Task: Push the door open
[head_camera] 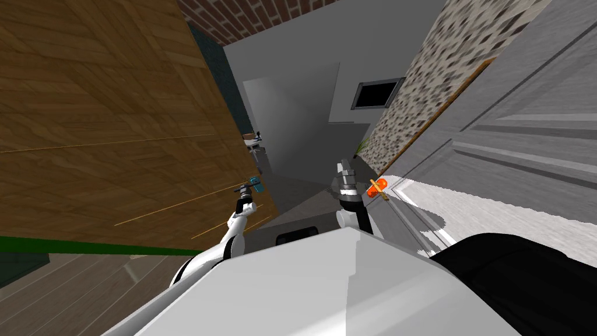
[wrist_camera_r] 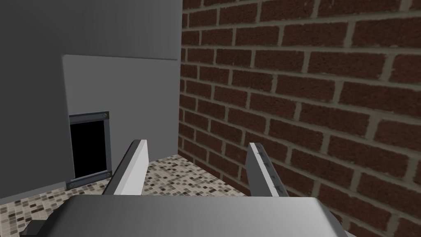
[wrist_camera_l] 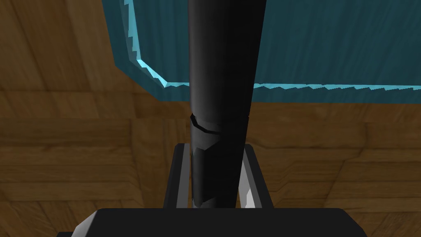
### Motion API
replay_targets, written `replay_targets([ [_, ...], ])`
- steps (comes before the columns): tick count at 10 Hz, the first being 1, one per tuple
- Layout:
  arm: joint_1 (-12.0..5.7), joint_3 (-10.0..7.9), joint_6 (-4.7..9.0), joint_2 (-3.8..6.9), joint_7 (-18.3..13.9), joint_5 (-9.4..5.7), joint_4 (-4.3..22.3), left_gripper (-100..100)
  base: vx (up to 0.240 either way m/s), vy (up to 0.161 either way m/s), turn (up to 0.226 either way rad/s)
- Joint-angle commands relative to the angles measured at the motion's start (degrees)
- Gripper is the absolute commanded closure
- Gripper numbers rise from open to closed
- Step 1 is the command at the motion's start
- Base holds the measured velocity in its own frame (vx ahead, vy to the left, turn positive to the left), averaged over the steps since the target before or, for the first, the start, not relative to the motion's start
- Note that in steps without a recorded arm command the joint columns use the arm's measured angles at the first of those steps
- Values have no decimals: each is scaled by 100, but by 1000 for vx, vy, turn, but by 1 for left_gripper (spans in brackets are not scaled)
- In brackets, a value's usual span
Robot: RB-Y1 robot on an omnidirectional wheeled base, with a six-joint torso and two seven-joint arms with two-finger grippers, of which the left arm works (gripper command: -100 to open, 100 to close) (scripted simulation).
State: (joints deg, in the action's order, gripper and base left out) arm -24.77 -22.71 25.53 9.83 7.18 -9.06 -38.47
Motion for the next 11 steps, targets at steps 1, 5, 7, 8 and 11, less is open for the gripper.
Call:
replay_targets([
  [1, 2, -54, 15, 44, 13, -20, 17, 100, 159, -28, 32],
  [5, 37, -295, 29, 127, 103, -99, 23, 100, 188, -58, 54],
  [7, 55, -425, 36, 172, 151, -141, 27, 100, 222, -30, 45],
  [8, 64, -485, 40, 192, 173, -160, 28, 100, 198, -83, 58],
  [11, 86, -638, 49, 245, 230, -211, 32, 100, 190, -51, 55],
])
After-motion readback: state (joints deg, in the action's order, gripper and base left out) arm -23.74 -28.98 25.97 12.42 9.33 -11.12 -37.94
